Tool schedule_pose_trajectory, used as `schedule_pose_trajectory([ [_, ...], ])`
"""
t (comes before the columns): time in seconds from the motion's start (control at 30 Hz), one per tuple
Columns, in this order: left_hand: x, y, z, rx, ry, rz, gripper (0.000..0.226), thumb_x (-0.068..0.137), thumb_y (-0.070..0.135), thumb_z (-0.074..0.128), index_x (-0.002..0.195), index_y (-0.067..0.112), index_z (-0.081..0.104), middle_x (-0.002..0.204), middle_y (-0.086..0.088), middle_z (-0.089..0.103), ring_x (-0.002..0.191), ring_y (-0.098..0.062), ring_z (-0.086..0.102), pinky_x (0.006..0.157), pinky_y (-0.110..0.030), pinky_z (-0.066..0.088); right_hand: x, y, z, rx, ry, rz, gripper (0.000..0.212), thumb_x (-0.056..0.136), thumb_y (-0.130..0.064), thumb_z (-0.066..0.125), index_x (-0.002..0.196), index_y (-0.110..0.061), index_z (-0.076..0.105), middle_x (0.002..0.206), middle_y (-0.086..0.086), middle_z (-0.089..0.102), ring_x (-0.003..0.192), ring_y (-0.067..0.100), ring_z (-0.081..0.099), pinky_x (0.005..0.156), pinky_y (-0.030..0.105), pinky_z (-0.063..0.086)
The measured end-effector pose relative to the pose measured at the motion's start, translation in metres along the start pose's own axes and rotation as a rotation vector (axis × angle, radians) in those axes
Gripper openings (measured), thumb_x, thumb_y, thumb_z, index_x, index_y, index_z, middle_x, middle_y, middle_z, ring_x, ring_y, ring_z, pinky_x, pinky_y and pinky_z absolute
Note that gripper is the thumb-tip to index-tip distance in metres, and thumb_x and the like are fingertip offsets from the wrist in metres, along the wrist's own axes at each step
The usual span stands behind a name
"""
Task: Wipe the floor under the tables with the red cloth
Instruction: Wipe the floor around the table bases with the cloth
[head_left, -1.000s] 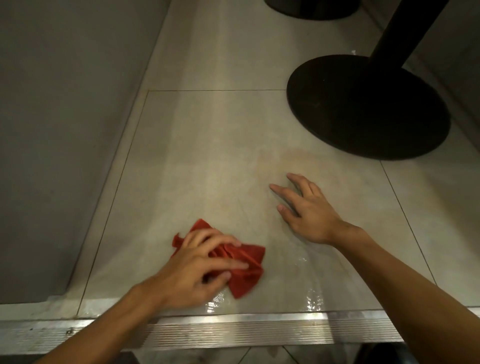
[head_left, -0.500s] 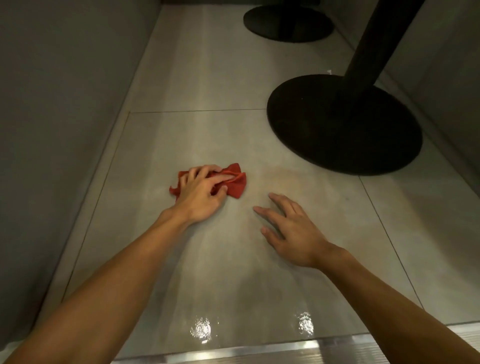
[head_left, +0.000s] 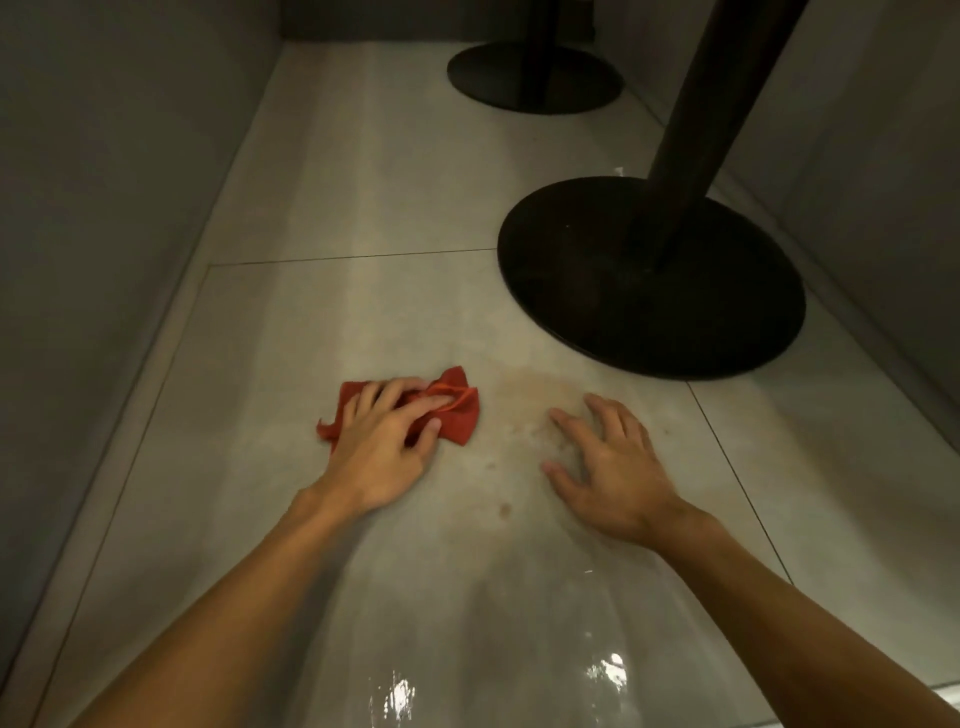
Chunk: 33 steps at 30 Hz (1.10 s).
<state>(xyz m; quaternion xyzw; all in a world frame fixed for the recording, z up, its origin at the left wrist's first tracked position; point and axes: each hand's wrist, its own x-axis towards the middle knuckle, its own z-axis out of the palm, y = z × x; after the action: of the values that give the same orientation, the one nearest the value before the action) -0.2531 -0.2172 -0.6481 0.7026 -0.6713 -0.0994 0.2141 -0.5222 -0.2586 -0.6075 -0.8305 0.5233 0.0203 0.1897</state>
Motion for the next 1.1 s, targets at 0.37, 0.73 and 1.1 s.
schedule_pose_trajectory([
  [0.37,0.035,0.011,0.009,0.035,-0.011,-0.045,0.047,0.090,0.053,0.030,0.129,0.045,0.054,0.136,0.012,0.047,0.124,-0.021,0.038,0.100,-0.038,0.026,0.010,0.013,0.001,-0.074,-0.028,0.033,0.073,0.085,-0.067,0.018,0.152,-0.042,0.004,0.162,0.000,-0.008,0.148,0.024,-0.012,0.121,0.041,-0.002],
  [0.73,0.082,0.061,0.015,-0.121,-0.159,-0.095,0.031,0.096,0.031,0.054,0.126,0.033,0.061,0.120,0.001,0.051,0.113,-0.023,0.045,0.101,-0.038,0.037,0.030,0.009,-0.082,0.048,-0.395,0.017,0.053,0.097,-0.049,0.045,0.146,-0.029,0.040,0.147,0.004,0.040,0.131,0.020,0.044,0.108,0.030,0.036],
  [1.1,0.086,0.131,-0.067,-0.927,0.055,-0.275,0.026,0.096,0.026,0.059,0.122,0.028,0.063,0.104,0.011,0.066,0.089,-0.004,0.067,0.079,-0.019,0.054,0.034,-0.044,-0.118,1.332,-0.326,0.195,0.056,0.087,-0.057,0.057,0.133,-0.027,0.053,0.128,0.005,0.060,0.114,0.026,0.061,0.101,0.047,0.048],
])
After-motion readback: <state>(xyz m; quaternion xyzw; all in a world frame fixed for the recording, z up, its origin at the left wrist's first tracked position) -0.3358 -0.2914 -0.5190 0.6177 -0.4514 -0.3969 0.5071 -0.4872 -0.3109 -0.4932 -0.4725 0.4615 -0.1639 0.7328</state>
